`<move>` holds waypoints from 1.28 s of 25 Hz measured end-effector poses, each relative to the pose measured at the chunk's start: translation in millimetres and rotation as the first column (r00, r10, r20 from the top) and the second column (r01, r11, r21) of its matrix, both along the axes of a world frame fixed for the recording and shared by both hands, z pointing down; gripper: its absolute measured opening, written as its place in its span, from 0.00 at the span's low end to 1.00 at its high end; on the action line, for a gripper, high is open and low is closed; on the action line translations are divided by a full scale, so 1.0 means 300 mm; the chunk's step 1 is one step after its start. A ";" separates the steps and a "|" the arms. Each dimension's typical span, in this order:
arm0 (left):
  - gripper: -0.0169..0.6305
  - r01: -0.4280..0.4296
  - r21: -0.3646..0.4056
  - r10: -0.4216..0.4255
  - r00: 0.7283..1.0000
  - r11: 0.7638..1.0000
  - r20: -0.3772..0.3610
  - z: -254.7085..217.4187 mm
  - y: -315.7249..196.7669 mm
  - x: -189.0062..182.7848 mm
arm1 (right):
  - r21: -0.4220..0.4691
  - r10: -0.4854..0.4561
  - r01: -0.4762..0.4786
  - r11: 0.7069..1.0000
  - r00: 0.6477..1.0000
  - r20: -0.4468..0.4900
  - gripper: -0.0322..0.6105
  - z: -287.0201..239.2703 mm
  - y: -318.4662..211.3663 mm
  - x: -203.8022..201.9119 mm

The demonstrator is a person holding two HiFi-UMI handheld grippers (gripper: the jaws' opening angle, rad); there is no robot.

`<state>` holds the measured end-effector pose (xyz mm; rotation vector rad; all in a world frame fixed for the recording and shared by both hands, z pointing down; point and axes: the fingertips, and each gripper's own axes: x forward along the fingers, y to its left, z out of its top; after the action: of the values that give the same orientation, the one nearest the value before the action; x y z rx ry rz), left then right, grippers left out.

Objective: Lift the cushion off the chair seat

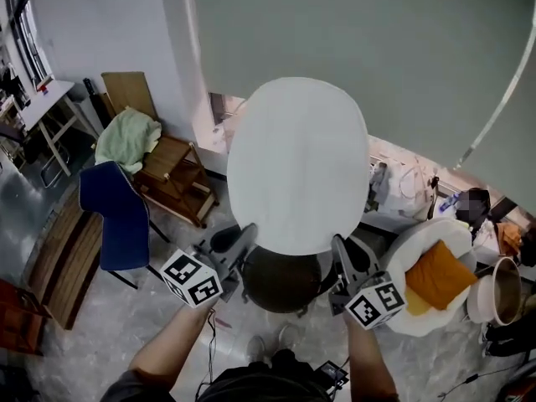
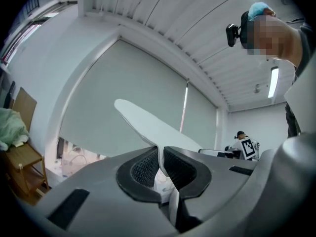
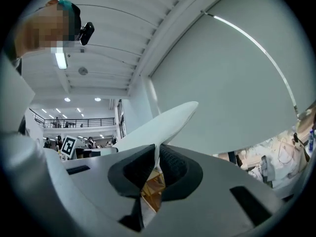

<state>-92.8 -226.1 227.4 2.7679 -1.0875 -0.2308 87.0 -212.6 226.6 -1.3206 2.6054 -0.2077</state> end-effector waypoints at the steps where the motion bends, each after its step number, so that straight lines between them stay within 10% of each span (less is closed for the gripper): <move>1: 0.08 0.000 0.028 0.000 1.000 1.000 0.002 -0.040 -0.006 0.000 | 0.024 0.001 -0.001 1.000 1.000 -0.001 0.11 -0.041 -0.004 0.000; 16: 0.08 0.020 0.247 -0.017 1.000 0.969 -0.014 -0.433 -0.020 -0.016 | 0.226 -0.004 0.002 0.974 1.000 0.010 0.10 -0.420 -0.019 -0.015; 32: 0.08 0.022 0.307 -0.009 0.999 0.952 -0.045 -0.565 -0.023 -0.011 | 0.298 0.000 -0.003 0.955 1.000 0.010 0.10 -0.556 -0.007 -0.007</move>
<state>-95.9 -233.2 58.0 3.0066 -1.1506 -0.5007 85.0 -214.8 59.8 -1.2101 2.5031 0.1735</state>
